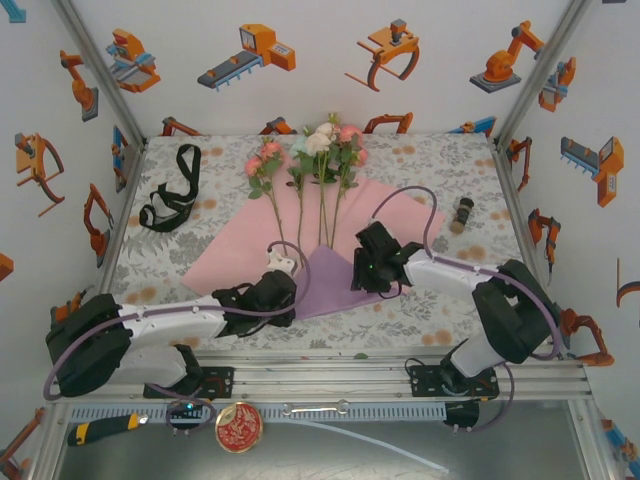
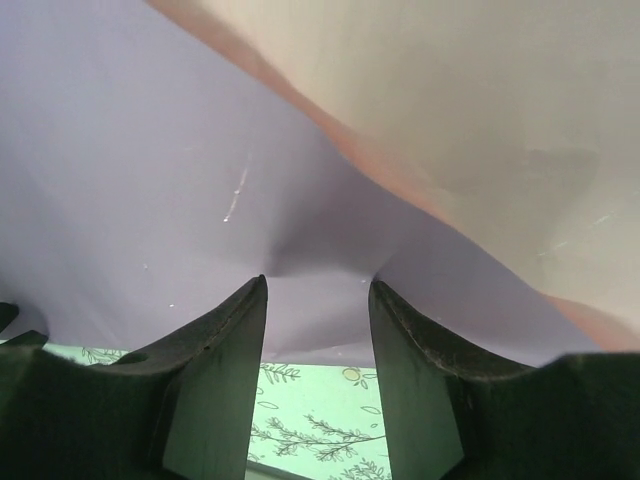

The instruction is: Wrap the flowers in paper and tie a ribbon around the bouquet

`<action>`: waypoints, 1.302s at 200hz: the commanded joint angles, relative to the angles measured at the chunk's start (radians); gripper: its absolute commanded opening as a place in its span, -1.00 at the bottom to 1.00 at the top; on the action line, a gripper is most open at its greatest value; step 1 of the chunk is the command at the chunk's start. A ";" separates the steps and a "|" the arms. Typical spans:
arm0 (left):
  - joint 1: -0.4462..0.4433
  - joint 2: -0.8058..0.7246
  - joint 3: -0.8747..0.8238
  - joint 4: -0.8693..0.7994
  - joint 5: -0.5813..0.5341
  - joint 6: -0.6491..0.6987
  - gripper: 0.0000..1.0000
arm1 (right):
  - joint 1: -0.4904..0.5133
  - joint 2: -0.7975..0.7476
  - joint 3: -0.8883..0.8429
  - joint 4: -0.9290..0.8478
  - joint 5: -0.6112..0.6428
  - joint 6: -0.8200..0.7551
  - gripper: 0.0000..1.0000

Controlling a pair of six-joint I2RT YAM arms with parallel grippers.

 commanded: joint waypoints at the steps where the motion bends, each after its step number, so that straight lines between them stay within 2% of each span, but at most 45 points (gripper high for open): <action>1: 0.011 -0.026 -0.059 -0.174 -0.082 -0.114 -0.39 | -0.070 -0.046 -0.035 -0.083 0.055 -0.053 -0.07; 24: 0.019 -0.065 -0.074 -0.220 -0.124 -0.161 -0.32 | -0.162 -0.121 -0.053 -0.138 0.083 -0.104 -0.05; 50: 0.020 -0.119 -0.079 -0.120 -0.023 -0.086 -0.25 | -0.151 -0.222 0.000 -0.208 0.093 -0.181 -0.03; 67: 0.019 -0.129 -0.087 -0.087 0.005 -0.077 -0.23 | -0.061 -0.287 0.029 -0.216 0.120 -0.176 -0.03; 81: 0.019 -0.119 -0.089 -0.124 -0.022 -0.101 -0.23 | 0.055 -0.316 0.043 -0.195 0.168 -0.151 -0.03; 96: 0.020 -0.106 -0.090 -0.187 -0.073 -0.140 -0.24 | 0.163 -0.306 0.049 -0.140 0.156 -0.117 -0.03; 125: 0.026 -0.041 -0.072 -0.237 -0.109 -0.148 -0.28 | 0.316 -0.175 0.030 0.075 0.008 -0.045 -0.04; 142: 0.026 -0.004 -0.052 -0.242 -0.105 -0.150 -0.29 | 0.344 -0.081 0.057 0.094 -0.018 -0.039 -0.04; 168: 0.027 0.037 -0.037 -0.279 -0.125 -0.184 -0.32 | 0.337 -0.003 0.068 0.043 0.070 -0.031 -0.03; 189: 0.026 0.041 -0.044 -0.295 -0.140 -0.206 -0.33 | 0.281 0.007 0.026 0.024 0.090 -0.011 -0.03; 229: 0.025 0.001 -0.063 -0.302 -0.155 -0.211 -0.36 | 0.121 -0.098 -0.115 -0.001 0.116 -0.006 -0.02; 260: 0.027 -0.037 -0.082 -0.310 -0.169 -0.230 -0.36 | -0.065 -0.195 -0.186 -0.069 0.130 -0.054 -0.01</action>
